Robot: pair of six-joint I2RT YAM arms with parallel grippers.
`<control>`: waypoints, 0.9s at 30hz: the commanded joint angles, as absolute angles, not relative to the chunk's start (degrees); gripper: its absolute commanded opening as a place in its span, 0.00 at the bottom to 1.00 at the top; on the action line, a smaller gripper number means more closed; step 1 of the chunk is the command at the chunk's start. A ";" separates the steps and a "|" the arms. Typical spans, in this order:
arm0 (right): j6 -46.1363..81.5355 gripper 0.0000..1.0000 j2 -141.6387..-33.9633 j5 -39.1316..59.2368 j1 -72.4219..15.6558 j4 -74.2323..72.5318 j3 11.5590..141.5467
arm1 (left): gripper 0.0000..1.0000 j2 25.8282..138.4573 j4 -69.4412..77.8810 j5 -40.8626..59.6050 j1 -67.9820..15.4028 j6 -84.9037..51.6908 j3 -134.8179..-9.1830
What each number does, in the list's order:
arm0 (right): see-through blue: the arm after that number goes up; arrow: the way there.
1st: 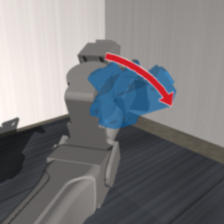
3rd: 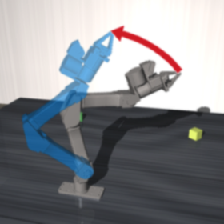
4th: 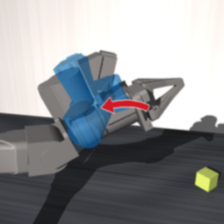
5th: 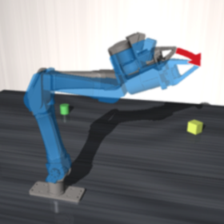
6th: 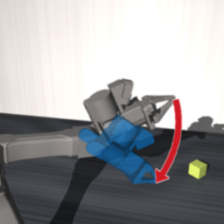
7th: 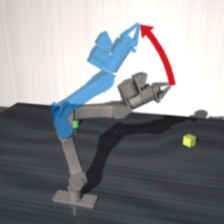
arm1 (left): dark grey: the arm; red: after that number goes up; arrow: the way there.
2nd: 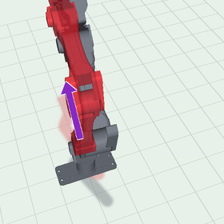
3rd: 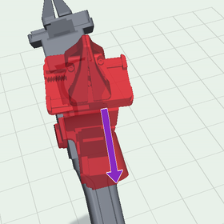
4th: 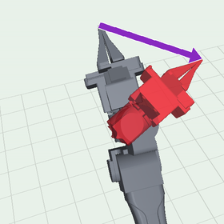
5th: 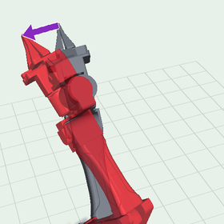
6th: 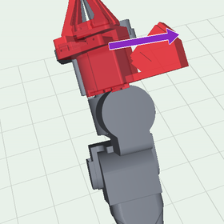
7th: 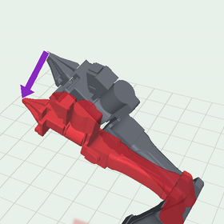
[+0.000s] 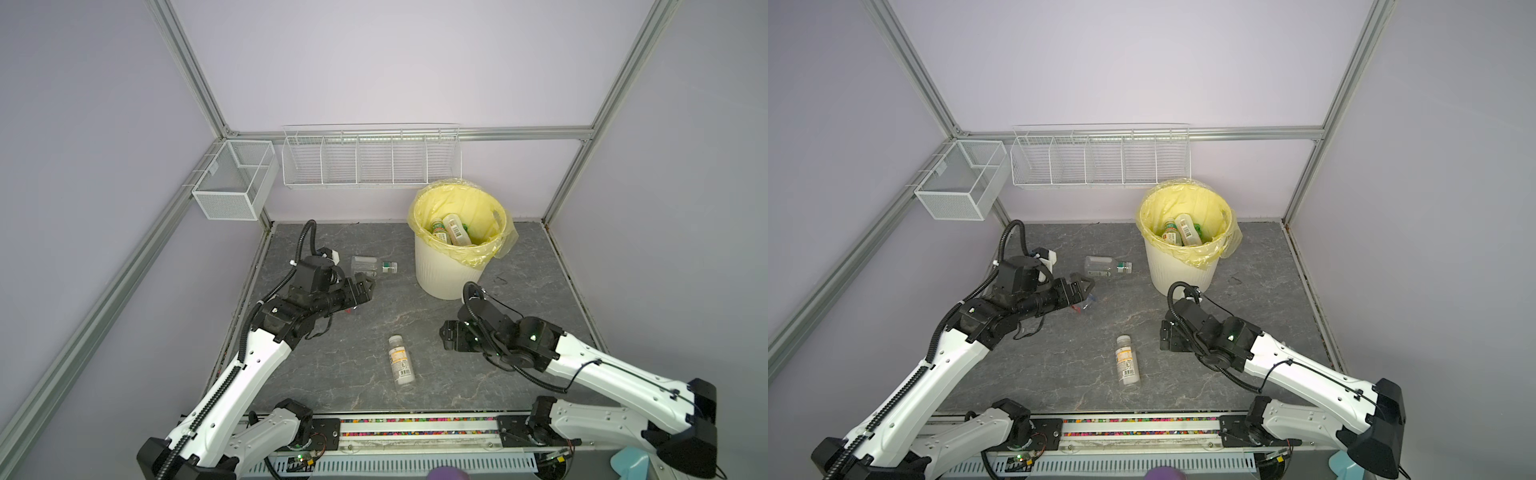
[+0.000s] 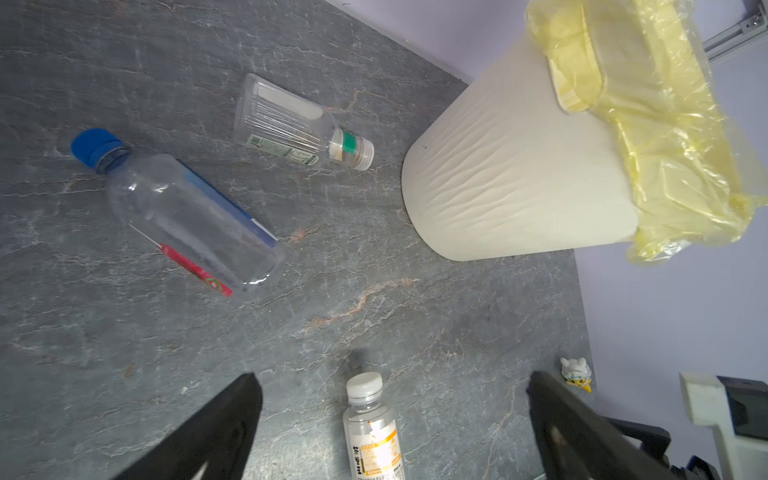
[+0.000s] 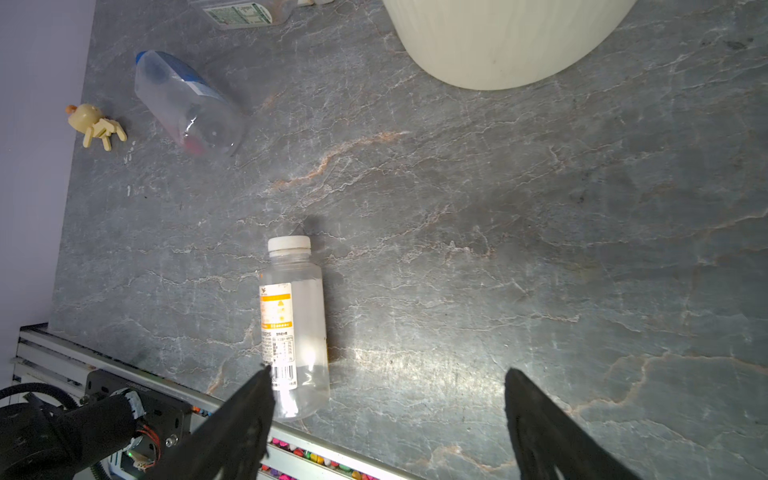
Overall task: Throw the plastic bottles in the bin
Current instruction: 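Lower the right gripper onto the orange-labelled tea bottle and close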
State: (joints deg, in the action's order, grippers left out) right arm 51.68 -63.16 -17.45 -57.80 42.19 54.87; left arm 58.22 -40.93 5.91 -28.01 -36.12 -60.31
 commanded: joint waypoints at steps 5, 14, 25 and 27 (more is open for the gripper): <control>54.59 0.88 -67.87 -20.21 -60.64 39.06 56.09 | 1.00 54.92 -42.88 2.69 -27.51 -36.92 -54.23; 57.68 0.88 -73.62 -20.26 -66.98 34.78 55.15 | 1.00 56.94 -43.39 1.83 -25.31 -36.21 -52.24; 57.57 0.88 -87.02 -19.79 -71.34 32.78 61.51 | 1.00 57.51 -45.18 5.01 -18.14 -33.22 -51.15; 57.72 0.88 -88.48 -19.95 -71.70 32.58 62.13 | 1.00 57.95 -44.87 5.85 -17.23 -32.85 -50.86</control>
